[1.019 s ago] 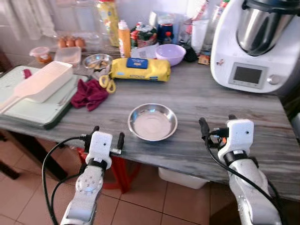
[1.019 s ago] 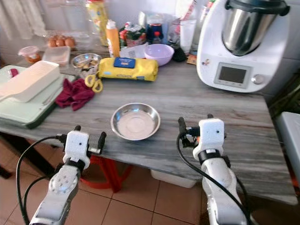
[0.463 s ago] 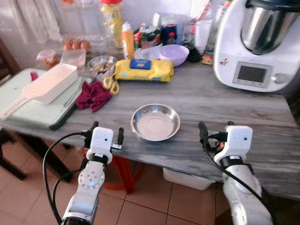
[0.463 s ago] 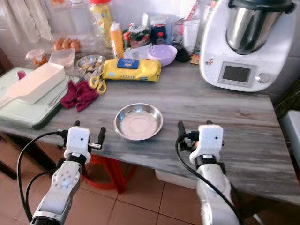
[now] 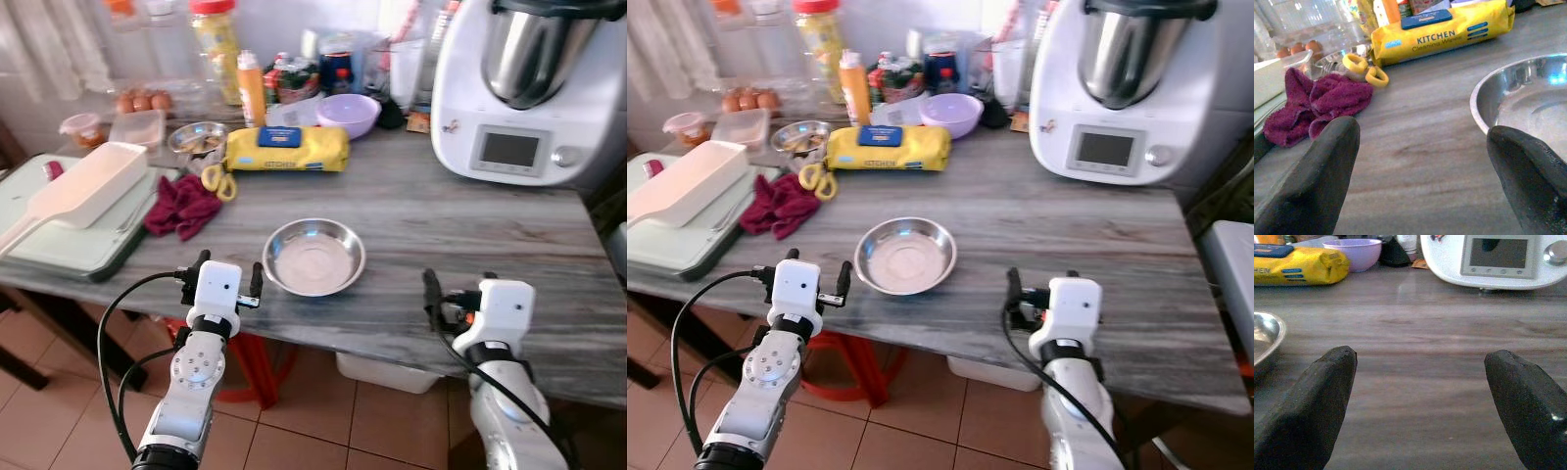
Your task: Setting the table
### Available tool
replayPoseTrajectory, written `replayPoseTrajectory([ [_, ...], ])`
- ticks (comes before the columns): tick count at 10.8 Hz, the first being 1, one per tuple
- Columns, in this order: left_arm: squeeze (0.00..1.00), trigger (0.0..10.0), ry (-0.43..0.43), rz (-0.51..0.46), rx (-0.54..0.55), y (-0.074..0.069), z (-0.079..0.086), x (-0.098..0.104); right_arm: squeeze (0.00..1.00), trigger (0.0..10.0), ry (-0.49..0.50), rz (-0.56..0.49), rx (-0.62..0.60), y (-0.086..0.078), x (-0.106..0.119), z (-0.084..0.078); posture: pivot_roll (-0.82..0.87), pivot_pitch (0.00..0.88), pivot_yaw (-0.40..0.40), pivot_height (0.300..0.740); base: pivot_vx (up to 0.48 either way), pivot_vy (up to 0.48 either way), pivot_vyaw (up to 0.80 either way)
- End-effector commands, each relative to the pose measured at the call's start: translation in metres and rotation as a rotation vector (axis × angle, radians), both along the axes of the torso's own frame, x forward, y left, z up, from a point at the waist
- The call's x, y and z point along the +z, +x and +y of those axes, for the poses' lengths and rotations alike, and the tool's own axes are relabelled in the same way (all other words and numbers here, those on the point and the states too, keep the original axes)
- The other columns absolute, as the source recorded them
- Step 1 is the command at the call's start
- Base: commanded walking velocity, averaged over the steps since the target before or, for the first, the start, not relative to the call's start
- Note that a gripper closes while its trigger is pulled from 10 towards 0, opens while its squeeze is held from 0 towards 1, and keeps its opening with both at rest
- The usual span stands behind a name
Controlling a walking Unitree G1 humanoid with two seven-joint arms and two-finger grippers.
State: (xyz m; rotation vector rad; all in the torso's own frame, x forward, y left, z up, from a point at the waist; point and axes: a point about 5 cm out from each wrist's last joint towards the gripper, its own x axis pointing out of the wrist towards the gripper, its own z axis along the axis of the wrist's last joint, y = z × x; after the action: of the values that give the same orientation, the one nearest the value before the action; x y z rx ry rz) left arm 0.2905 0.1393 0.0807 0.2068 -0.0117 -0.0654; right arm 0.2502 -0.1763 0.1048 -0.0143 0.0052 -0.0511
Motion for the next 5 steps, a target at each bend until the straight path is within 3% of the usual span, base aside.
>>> replayPoseTrajectory([
  [1,0.0,10.0,0.003,0.013,0.003,-0.0019,0.0011,-0.0033,0.0,10.0,0.001,-0.028,0.009,0.0026,0.0073,0.0031,-0.17,0.023,0.067,0.74,0.0,0.0,0.0],
  [5,0.0,10.0,0.002,0.02,0.02,-0.0009,0.0024,-0.0034,0.0,10.0,0.0,-0.03,0.014,0.0037,0.008,0.004,-0.17,0.034,0.06,0.74,-0.301,0.0,0.0],
])
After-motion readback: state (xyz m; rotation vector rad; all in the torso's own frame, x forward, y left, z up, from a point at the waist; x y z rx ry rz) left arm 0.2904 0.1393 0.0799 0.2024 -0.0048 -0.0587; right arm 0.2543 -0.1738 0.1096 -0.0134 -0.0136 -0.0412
